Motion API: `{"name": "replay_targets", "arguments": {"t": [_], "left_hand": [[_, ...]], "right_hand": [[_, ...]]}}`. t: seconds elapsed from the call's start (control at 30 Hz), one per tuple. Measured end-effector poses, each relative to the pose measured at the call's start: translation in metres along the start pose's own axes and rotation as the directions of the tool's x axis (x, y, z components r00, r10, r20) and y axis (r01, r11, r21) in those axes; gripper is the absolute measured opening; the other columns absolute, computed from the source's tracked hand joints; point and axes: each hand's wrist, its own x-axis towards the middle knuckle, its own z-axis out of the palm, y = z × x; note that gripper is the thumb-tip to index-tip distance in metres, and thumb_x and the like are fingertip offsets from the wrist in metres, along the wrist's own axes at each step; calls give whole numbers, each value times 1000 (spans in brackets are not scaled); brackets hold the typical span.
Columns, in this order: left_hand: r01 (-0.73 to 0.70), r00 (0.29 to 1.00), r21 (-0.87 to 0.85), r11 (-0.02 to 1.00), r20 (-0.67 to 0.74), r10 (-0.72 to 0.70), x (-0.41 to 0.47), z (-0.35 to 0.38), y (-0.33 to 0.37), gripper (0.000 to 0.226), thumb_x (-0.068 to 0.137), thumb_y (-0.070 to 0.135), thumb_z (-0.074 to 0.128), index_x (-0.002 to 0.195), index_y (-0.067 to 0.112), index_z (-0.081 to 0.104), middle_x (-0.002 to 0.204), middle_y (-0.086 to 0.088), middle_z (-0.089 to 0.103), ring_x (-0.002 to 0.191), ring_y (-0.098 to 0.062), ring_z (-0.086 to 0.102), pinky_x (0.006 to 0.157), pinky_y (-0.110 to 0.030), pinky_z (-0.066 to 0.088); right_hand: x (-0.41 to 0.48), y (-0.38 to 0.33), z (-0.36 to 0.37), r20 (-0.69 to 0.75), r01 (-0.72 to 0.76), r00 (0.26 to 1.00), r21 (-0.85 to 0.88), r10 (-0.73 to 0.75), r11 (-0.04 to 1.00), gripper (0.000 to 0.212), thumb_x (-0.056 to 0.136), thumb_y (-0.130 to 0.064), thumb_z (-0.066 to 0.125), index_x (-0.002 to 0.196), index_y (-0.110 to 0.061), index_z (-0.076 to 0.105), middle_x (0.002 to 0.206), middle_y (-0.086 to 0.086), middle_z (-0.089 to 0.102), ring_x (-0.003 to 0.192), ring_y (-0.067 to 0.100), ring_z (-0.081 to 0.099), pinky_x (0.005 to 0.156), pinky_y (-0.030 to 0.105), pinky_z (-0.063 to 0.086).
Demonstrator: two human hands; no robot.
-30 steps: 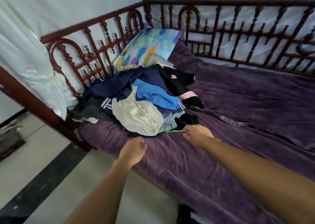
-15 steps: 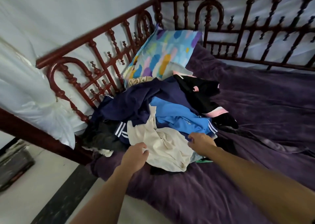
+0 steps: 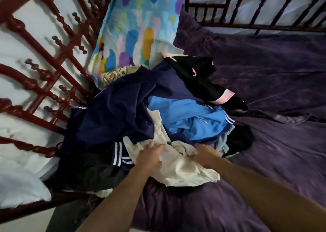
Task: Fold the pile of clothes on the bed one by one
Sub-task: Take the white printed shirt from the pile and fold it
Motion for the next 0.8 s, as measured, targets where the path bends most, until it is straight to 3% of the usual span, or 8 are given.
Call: {"name": "replay_targets", "arguments": {"t": [0.1,0.23,0.33,0.4,0.47,0.57,0.7,0.8], "left_hand": [[-108,994,142,984,17,106,27,7,-9,64,82,28,63,140,35,37,148,-5,17,132,-29,25,108,-43,30],[-135,984,129,982,-96,148,42,1,-19,34,88,30,55,121,23,60,134,0,45,123,-24,40,98,-38,35],[-148,973,-192,970,-204,108,49,-47,-22,18,86,26,55,99,15,60,108,-8,60,104,-30,54,84,-38,41],[-176,961,-527,831,-276,29,51,-92,-26,7,85,20,54,81,14,54,81,-5,60,82,-29,55,72,-38,42],[-247,924,-658,711,-382,-33,46,-139,-31,20,87,16,54,69,15,45,70,0,50,72,-23,48,65,-36,36],[-330,864,-650,684,-500,-58,41,-195,-35,14,89,18,54,82,6,54,82,-6,58,80,-25,54,72,-39,42],[-318,813,-467,825,-582,-17,15,-215,-37,21,89,26,56,107,15,56,106,-6,61,98,-27,57,78,-35,42],[-276,857,-237,931,-500,127,-18,-193,-22,66,72,36,69,132,26,42,129,-6,49,121,-29,47,95,-44,43]], "right_hand": [[5,-13,-28,-117,-48,989,352,95,935,16,85,-31,65,88,-15,66,92,7,64,90,24,59,73,35,45],[-15,-21,-93,-266,32,940,689,212,724,14,83,-15,68,70,-10,68,68,2,59,65,15,54,65,32,45],[-39,-26,-146,-302,135,902,875,308,465,7,84,-10,68,79,-7,73,69,6,69,62,18,66,59,27,52],[-56,-31,-176,-304,186,881,927,362,326,6,81,-12,71,77,-12,75,71,6,72,61,19,69,52,27,53],[-77,-37,-194,-317,259,872,945,374,199,4,81,-14,71,80,-14,75,72,5,72,61,18,68,52,26,54],[-102,-48,-211,-253,278,909,960,331,-30,8,88,-20,65,85,-14,68,71,3,68,62,17,64,62,29,56],[-151,-72,-224,-311,363,918,909,247,-206,16,92,-19,61,106,-21,69,62,3,66,56,16,64,59,31,57],[-187,-108,-223,-378,404,915,862,142,-305,15,95,-18,56,107,-18,66,51,3,62,45,15,61,48,28,54]]}}
